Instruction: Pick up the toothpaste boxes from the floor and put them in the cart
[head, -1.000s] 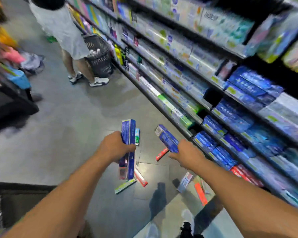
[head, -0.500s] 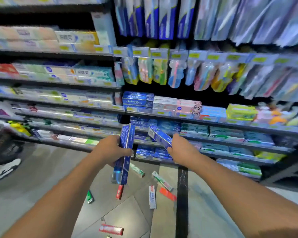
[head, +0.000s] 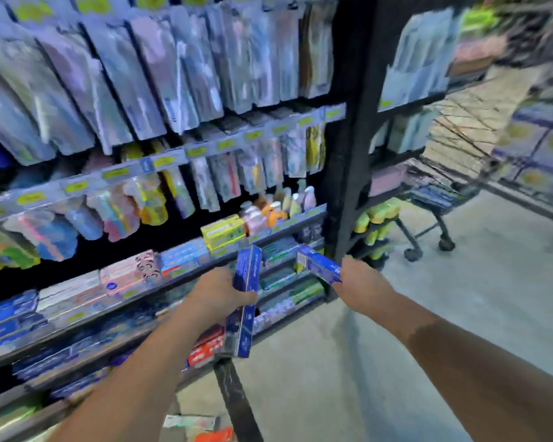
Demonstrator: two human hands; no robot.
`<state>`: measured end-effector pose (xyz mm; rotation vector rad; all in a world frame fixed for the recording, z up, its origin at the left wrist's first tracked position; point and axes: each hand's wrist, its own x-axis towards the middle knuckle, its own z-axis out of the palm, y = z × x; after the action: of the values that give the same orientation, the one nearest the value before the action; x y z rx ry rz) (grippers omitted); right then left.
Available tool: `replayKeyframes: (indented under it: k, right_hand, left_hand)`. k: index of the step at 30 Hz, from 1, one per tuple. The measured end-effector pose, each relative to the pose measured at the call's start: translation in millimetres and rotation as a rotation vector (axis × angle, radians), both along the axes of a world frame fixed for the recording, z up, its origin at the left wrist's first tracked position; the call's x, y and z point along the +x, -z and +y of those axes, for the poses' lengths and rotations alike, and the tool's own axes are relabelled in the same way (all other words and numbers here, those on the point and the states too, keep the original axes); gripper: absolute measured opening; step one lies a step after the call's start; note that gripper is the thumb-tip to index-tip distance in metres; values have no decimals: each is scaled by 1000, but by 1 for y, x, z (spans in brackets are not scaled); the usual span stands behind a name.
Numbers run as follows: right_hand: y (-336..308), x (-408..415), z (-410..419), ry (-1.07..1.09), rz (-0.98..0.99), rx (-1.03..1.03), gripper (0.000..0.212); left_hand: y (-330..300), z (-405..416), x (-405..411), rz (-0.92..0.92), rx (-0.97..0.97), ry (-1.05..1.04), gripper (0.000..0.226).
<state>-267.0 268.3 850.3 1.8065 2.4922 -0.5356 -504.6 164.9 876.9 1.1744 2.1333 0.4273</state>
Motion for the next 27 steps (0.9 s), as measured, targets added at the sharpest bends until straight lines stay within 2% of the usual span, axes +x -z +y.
replayKeyframes:
  k: [2, 5, 8, 12, 14, 19, 22, 27]
  right_hand:
    - [-2, 53, 31, 75, -19, 18, 28]
    - [-3, 135, 71, 170, -31, 51, 25]
    - [-6, 205, 103, 296, -2, 39, 26]
    - [-2, 282, 139, 457, 47, 41, 9]
    - [4, 313, 157, 539, 46, 44, 10]
    - [22, 372, 224, 647, 19, 17, 16]
    - [28, 401, 280, 716, 12, 15, 12]
    - [8, 443, 383, 828, 2, 27, 11]
  left_hand:
    - [-6, 49, 48, -6, 16, 66, 34]
    - [-13, 116, 121, -7, 25, 182, 30]
    - [-10, 176, 183, 7, 29, 293, 35]
    - [-2, 248, 256, 16, 17, 421, 39]
    - [-1, 284, 288, 51, 14, 483, 37]
    - [15, 383, 355, -38, -47, 570, 25]
    - [19, 452, 384, -58, -36, 617, 28]
    - [9, 572, 432, 27, -32, 717, 24]
